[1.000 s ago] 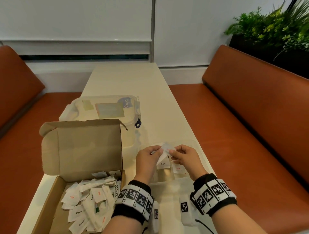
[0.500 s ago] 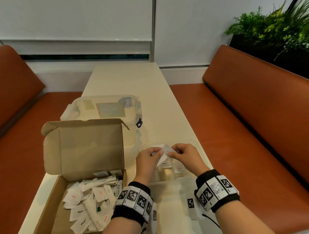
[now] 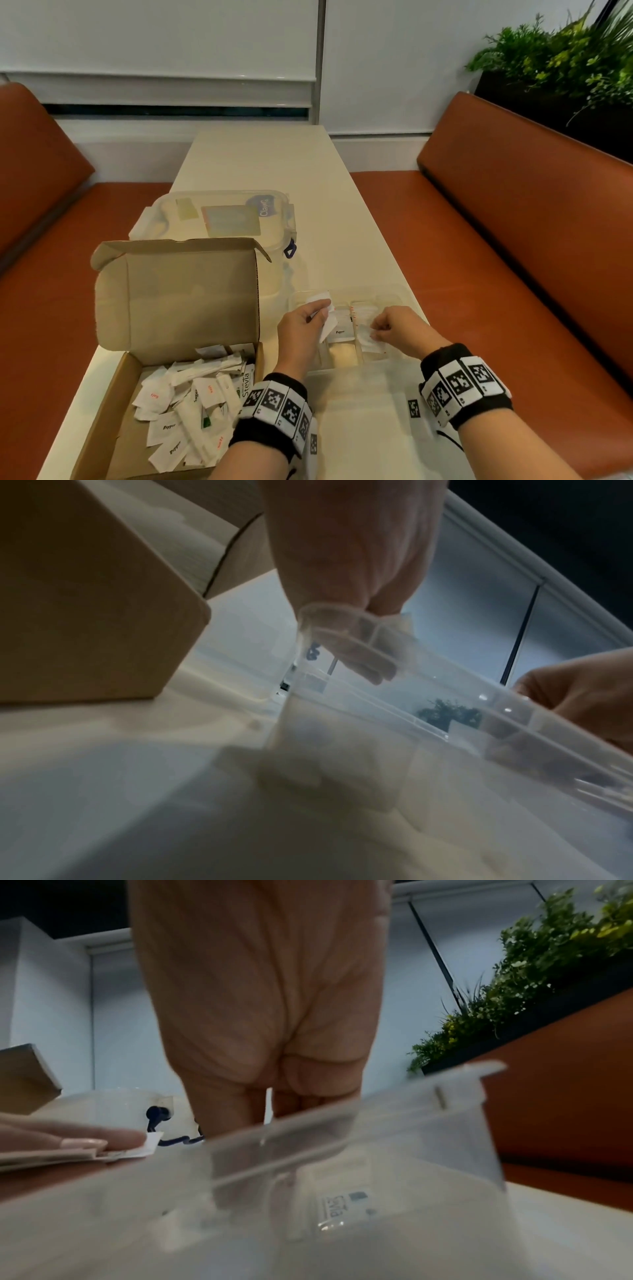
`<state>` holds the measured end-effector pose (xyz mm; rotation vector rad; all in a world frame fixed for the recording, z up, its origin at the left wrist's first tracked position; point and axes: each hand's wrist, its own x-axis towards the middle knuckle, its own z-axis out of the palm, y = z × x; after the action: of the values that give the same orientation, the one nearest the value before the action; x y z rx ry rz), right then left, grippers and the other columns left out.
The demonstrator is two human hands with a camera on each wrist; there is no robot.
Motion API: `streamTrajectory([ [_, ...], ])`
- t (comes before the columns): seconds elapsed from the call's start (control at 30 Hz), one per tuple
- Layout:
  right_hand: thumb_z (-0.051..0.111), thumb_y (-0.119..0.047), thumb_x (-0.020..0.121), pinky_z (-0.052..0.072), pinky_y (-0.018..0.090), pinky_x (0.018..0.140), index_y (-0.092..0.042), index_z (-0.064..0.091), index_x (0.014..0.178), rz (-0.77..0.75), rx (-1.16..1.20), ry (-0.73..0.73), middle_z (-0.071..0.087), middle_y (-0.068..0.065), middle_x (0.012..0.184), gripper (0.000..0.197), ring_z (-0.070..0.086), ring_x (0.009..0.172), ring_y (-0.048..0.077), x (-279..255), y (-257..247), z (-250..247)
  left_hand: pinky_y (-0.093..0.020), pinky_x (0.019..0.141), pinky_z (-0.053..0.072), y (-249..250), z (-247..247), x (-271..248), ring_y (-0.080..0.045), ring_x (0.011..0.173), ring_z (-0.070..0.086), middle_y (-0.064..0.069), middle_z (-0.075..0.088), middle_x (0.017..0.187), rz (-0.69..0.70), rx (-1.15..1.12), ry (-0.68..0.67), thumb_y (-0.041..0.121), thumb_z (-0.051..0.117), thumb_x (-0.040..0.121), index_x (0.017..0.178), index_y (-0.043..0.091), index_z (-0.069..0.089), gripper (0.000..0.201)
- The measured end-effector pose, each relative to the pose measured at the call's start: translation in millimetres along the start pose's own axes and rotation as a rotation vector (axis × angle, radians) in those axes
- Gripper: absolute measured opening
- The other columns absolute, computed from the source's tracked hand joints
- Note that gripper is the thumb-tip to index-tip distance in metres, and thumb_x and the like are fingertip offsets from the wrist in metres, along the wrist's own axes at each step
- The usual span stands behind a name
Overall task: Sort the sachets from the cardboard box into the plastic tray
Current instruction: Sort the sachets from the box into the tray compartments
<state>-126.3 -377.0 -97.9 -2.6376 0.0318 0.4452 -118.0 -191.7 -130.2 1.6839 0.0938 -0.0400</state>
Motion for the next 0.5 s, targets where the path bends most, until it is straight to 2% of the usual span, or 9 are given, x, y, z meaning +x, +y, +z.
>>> streamTrajectory([
  [0.1, 0.058, -0.016, 0.092, 0.047, 0.022, 0.082, -0.007, 0.070, 0.106, 0.016, -0.109, -0.042, 0.070, 0.008, 0.105, 0.021, 0.063, 0.093, 0.019, 0.3, -2.4, 2.1, -0.010, 0.087, 0.040, -1.2, 0.5, 0.8, 0.009, 0.091, 0.055, 0.016, 0.065, 0.096, 0.007, 0.008, -0.004, 0.011, 0.059, 0.092, 0.108, 0.019, 0.071, 0.022],
  [0.17, 0.059, -0.016, 0.092, 0.048, 0.024, 0.089, -0.008, 0.069, 0.110, 0.016, -0.149, -0.041, 0.069, 0.008, 0.109, 0.022, 0.063, 0.101, 0.021, 1.1, -3.6, 4.1, -0.011, 0.088, 0.041, -1.4, 0.7, 1.5, 0.007, 0.093, 0.056, 0.014, 0.065, 0.098, 0.011, 0.011, -0.006, 0.010, 0.059, 0.092, 0.108, 0.018, 0.071, 0.022],
  [0.23, 0.062, -0.014, 0.089, 0.048, 0.023, 0.085, -0.009, 0.070, 0.106, -0.007, -0.177, -0.026, 0.068, 0.006, 0.106, 0.019, 0.063, 0.097, 0.019, -0.3, -4.1, 6.3, -0.013, 0.090, 0.041, -0.8, 0.9, 1.4, 0.002, 0.096, 0.057, 0.013, 0.066, 0.100, 0.013, 0.016, -0.012, 0.009, 0.059, 0.092, 0.108, 0.016, 0.071, 0.022],
  [0.3, 0.066, -0.011, 0.084, 0.044, 0.018, 0.070, -0.013, 0.066, 0.090, -0.048, -0.143, 0.051, 0.065, 0.002, 0.093, 0.006, 0.058, 0.084, 0.016, -3.2, -2.2, 7.8, -0.013, 0.090, 0.041, -0.2, 0.9, 1.7, 0.000, 0.097, 0.057, 0.012, 0.066, 0.100, 0.013, 0.016, -0.016, 0.009, 0.059, 0.092, 0.108, 0.016, 0.071, 0.022],
  [0.37, 0.070, -0.008, 0.078, 0.037, 0.016, 0.061, -0.017, 0.055, 0.076, -0.073, -0.044, 0.129, 0.056, -0.002, 0.083, 0.018, 0.050, 0.074, 0.012, -4.8, 1.1, 8.9, -0.009, 0.087, 0.040, 0.0, 0.6, 1.8, 0.002, 0.096, 0.057, 0.012, 0.065, 0.099, 0.017, 0.015, -0.016, 0.009, 0.059, 0.091, 0.108, 0.016, 0.071, 0.022],
  [0.4, 0.071, -0.009, 0.078, 0.036, 0.015, 0.061, -0.018, 0.055, 0.075, -0.077, -0.013, 0.150, 0.054, -0.003, 0.084, 0.018, 0.048, 0.072, 0.010, -4.6, 2.4, 9.1, -0.006, 0.085, 0.040, 0.1, 0.6, 1.5, 0.004, 0.094, 0.057, 0.013, 0.065, 0.099, 0.019, 0.018, -0.016, 0.009, 0.059, 0.091, 0.108, 0.016, 0.071, 0.022],
  [0.5, 0.067, -0.011, 0.083, 0.039, 0.016, 0.070, -0.014, 0.067, 0.083, -0.091, -0.017, 0.157, 0.056, -0.002, 0.092, 0.003, 0.049, 0.078, 0.008, -3.5, 3.5, 9.0, 0.000, 0.077, 0.042, -0.6, 1.0, 2.2, 0.009, 0.089, 0.056, 0.013, 0.065, 0.098, 0.019, 0.024, -0.014, 0.009, 0.059, 0.091, 0.108, 0.016, 0.071, 0.022],
])
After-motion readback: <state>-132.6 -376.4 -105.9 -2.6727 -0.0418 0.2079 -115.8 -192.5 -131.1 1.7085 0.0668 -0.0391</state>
